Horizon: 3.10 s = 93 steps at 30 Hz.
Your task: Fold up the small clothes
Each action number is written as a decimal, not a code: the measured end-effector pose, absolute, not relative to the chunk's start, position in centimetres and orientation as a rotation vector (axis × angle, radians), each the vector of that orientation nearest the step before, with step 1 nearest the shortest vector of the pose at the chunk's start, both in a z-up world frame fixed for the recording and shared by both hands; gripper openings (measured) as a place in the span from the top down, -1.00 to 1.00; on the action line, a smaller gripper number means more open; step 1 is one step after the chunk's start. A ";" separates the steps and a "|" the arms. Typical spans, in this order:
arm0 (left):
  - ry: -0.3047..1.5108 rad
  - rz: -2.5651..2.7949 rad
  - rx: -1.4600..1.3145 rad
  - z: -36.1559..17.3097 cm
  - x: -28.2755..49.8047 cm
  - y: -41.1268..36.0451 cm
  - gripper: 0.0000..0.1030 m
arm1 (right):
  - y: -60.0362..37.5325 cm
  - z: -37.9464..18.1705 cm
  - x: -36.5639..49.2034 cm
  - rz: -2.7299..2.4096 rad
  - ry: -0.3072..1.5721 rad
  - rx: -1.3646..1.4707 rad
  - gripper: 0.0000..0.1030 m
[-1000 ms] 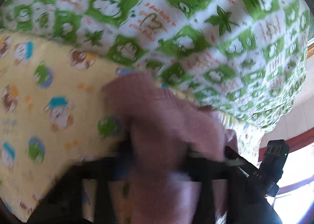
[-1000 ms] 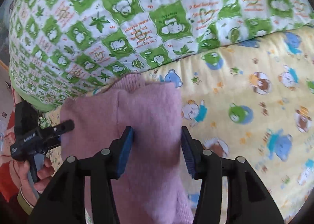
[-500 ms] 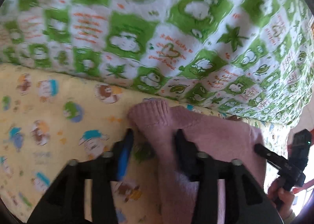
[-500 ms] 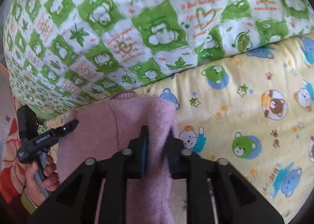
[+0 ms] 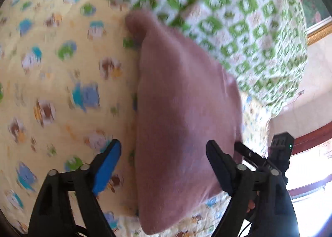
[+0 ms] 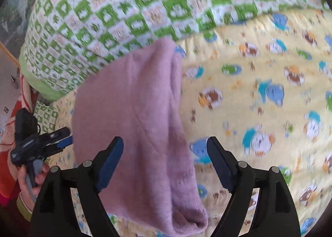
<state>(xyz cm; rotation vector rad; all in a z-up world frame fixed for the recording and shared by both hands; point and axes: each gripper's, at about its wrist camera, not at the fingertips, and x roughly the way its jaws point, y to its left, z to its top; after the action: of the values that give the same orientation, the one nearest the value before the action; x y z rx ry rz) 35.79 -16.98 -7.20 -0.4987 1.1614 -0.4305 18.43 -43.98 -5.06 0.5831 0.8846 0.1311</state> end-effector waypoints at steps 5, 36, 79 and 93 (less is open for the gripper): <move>1.218 -0.380 -0.510 -10.6 36.2 -18.3 -0.74 | -45.3 -6.8 18.1 0.160 0.891 0.592 -0.58; 1.060 -0.494 -0.630 -2.7 32.4 -11.1 0.34 | -37.5 -1.9 17.5 0.409 0.850 0.777 0.47; 1.231 -0.197 -0.470 -9.5 10.0 4.2 -0.16 | -21.6 -7.3 6.3 0.437 1.015 0.468 0.50; 1.246 -0.188 -0.416 -10.5 10.2 2.2 -0.19 | -23.5 -9.6 5.4 0.313 1.047 0.444 0.95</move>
<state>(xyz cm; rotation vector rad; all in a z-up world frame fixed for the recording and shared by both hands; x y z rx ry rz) 10.24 2.22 -10.50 -0.4164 1.2455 -0.1884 5.43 -23.46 -9.61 0.4435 1.0474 0.3131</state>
